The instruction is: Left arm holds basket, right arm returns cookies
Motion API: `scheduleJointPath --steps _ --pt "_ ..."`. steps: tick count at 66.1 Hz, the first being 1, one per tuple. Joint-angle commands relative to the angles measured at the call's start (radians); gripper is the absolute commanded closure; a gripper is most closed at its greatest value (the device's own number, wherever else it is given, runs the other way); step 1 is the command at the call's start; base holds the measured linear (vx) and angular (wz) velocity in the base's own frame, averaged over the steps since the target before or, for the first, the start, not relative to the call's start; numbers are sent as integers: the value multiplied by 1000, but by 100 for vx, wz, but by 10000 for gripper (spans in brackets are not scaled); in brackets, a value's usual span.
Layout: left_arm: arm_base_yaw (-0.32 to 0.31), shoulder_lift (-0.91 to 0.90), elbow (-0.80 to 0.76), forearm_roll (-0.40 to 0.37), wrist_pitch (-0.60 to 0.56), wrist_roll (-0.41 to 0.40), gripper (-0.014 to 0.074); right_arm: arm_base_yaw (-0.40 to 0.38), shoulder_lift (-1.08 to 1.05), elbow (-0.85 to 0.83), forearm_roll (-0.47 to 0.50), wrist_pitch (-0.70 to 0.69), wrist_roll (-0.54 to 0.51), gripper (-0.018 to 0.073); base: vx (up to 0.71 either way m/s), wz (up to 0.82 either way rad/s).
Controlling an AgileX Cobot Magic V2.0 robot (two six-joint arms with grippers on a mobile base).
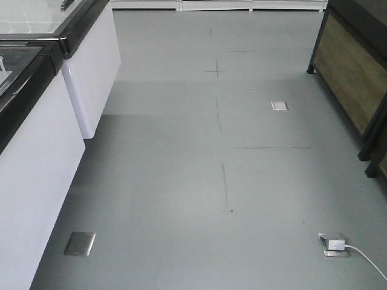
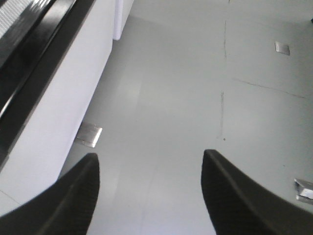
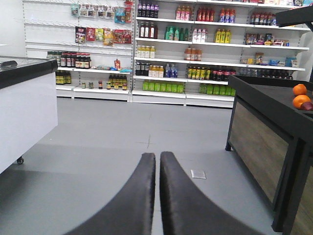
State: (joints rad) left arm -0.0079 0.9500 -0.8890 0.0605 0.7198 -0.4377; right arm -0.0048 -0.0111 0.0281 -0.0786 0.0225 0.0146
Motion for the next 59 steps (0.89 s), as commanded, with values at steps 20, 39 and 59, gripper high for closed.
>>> scheduleJointPath --steps 20,39,59 --pt "250 162 -360 -431 82 4 153 -5 -13 18 -6 -72 -2 562 0 0" --pt "696 177 -453 -641 192 103 152 -5 -14 18 -6 -72 -2 562 0 0" --pt "1032 304 -475 -914 277 321 151 -5 -14 18 -6 -72 -2 562 0 0"
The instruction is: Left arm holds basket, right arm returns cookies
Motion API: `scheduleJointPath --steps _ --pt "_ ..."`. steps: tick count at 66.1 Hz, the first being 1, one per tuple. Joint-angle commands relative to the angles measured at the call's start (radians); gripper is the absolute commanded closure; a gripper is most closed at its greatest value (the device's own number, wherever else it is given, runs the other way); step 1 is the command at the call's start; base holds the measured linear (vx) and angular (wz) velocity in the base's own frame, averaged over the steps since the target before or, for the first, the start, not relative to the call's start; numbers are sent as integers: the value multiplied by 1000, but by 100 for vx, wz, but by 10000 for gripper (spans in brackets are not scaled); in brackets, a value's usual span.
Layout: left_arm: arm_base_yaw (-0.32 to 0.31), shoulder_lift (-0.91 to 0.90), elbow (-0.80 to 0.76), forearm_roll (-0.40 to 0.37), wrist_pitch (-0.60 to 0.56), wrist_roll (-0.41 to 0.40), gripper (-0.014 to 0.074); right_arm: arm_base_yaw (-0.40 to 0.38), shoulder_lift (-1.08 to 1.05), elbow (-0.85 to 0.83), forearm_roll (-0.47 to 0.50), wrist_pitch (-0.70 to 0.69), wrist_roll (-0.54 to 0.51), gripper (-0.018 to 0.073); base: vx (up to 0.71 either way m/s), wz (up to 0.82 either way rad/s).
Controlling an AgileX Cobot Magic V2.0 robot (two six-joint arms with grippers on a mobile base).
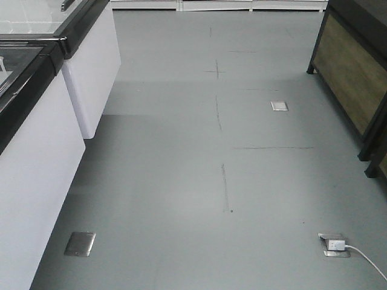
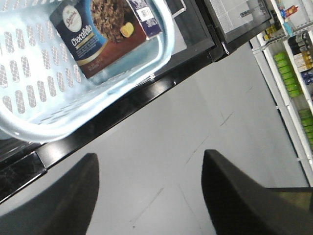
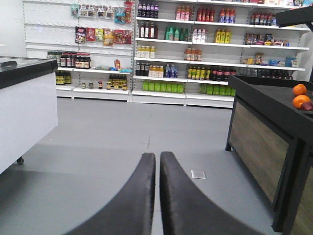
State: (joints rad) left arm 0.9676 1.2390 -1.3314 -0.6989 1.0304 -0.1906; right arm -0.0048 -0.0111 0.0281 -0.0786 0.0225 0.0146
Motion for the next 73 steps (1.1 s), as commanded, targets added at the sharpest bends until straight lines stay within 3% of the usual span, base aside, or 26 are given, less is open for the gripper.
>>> scheduleJointPath --steps 1,8,16,31,41,54,73 --pt "64 21 -32 -172 -37 82 151 -5 -14 18 -6 -72 -2 562 0 0" --pt "117 66 -32 -329 -65 139 151 -5 -13 18 -6 -72 -2 562 0 0" --pt "166 120 -32 -484 -78 259 151 -5 -13 18 -6 -72 -2 562 0 0" --pt "181 245 -32 -753 -58 414 82 -5 -13 18 -6 -72 -2 562 0 0" --pt "181 314 -32 -842 -49 462 16 -5 -13 18 -6 -72 -2 562 0 0" --pt "166 384 -46 -956 -36 526 8 -5 -13 18 -6 -72 -2 562 0 0" --pt "121 462 -109 -1004 -45 537 8 -5 -13 18 -6 -72 -2 562 0 0"
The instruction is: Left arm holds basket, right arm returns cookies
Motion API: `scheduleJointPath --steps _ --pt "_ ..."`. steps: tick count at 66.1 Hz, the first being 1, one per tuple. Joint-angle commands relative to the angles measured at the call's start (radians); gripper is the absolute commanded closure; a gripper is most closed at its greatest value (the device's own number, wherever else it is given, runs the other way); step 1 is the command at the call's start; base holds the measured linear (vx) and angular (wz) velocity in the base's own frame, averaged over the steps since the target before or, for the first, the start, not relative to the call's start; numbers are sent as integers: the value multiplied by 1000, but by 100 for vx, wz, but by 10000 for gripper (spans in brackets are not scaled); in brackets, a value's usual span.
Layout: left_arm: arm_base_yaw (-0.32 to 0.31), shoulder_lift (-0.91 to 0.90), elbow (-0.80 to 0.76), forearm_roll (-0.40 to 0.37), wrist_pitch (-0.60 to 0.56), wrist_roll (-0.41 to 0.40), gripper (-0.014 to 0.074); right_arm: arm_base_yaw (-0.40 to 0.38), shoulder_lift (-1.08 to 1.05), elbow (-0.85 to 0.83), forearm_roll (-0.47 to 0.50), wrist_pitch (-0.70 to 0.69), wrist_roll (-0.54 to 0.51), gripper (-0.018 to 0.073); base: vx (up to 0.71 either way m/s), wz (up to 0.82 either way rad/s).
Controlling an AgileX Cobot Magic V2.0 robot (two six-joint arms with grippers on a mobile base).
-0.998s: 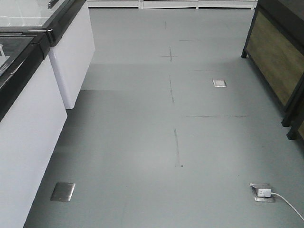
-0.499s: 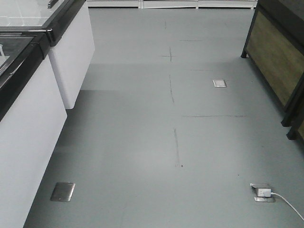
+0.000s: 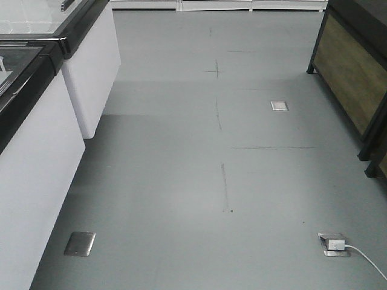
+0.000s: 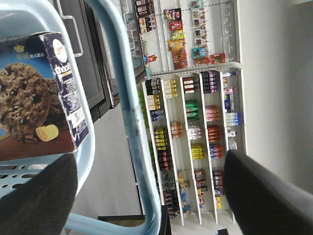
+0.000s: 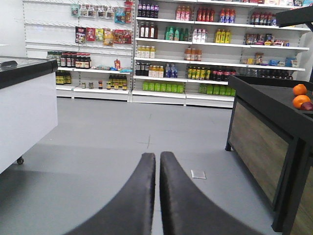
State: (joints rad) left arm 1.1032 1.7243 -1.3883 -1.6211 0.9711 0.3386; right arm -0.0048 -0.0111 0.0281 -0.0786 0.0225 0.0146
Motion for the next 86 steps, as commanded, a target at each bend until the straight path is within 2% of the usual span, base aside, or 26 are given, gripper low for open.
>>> scheduleJointPath --steps 1,34,50,64,73,80,86 --pt "-16 -20 -56 -82 14 8 8 -5 -13 18 -6 -72 -2 562 0 0" --pt "-26 82 -132 -162 15 3 8 -5 -13 18 -6 -72 -2 562 0 0" --pt "-75 119 -166 -162 16 -12 9 -5 -13 18 -6 -72 -2 562 0 0" --pt "-75 124 -172 -162 8 -16 24 -5 -13 18 -6 -72 -2 562 0 0" --pt "-75 124 -172 -162 33 -26 124 -5 -13 18 -6 -72 -2 562 0 0" --pt "-75 124 -172 -162 34 -49 274 -5 -13 18 -6 -72 -2 562 0 0" --pt "-75 124 -172 -162 38 -48 449 -5 -13 18 -6 -72 -2 562 0 0"
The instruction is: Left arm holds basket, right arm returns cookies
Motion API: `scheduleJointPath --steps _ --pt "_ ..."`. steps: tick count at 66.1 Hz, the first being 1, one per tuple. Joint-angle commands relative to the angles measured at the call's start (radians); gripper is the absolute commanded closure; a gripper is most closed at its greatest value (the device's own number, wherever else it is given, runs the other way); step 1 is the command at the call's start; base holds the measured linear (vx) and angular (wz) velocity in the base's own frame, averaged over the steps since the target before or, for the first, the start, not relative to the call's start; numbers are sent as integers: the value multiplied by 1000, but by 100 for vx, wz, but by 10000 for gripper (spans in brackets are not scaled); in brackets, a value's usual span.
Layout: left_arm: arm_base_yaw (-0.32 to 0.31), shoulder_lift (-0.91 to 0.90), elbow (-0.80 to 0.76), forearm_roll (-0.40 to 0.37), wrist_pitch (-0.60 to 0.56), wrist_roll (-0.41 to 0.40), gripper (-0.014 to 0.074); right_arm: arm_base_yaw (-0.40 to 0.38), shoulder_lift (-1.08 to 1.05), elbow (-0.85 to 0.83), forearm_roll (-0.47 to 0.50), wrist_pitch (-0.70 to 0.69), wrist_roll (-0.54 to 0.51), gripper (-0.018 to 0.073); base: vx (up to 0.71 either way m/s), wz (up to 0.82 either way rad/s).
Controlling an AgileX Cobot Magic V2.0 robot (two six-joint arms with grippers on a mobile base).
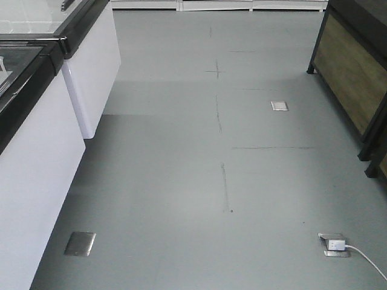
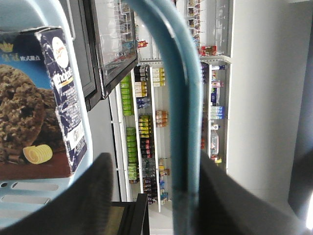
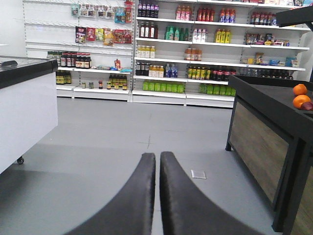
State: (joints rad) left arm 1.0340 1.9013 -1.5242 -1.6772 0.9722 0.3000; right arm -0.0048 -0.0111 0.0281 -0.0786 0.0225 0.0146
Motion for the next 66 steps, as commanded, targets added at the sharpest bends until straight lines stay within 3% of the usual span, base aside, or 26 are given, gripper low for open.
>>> scheduleJointPath --steps 1,5,43,66 --pt "-6 -53 -36 -106 38 -9 478 -5 -13 18 -6 -72 -2 562 0 0" --pt "-6 -54 -36 -106 39 -8 607 -5 -13 18 -6 -72 -2 562 0 0" --pt "-18 -170 -127 -106 46 -11 601 -5 -13 18 -6 -72 -2 562 0 0" --pt "-173 -292 -192 -94 102 10 600 -5 -13 18 -6 -72 -2 562 0 0"
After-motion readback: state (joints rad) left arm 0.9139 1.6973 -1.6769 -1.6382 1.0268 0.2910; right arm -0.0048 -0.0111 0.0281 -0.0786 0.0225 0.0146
